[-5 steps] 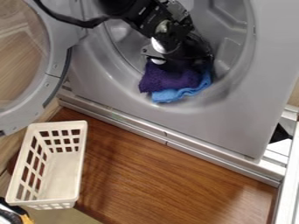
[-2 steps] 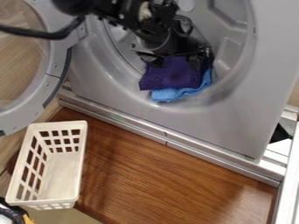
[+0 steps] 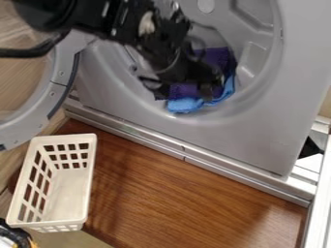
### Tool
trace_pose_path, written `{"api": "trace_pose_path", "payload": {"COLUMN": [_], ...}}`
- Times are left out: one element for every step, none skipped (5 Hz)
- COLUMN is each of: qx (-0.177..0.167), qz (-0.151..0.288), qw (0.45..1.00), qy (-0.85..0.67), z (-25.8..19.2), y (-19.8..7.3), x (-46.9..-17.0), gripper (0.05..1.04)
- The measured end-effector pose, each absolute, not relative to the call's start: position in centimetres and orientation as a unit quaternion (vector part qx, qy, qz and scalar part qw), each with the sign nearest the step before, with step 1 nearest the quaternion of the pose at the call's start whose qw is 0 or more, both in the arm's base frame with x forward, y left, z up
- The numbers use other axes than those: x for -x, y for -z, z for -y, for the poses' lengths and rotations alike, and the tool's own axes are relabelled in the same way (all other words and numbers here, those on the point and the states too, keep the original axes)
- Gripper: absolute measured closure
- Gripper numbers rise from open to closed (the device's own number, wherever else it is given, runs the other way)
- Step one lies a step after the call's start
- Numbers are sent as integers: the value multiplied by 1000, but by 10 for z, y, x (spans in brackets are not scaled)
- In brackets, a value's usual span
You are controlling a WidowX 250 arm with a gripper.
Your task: Put the purple cloth in to the washing machine
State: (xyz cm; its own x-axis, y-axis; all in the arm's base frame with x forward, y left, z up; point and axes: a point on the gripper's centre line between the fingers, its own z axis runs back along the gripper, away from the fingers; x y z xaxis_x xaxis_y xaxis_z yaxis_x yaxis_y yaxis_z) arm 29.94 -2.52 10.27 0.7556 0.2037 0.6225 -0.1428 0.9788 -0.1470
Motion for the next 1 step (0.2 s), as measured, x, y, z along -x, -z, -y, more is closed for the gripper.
{"api": "trace_pose_path", "payload": {"qx": [21], "qz": [308], "qw": [946], "qy": [-101], "z": [24], "y": [-86], "x": [-274], "gripper": [83]}}
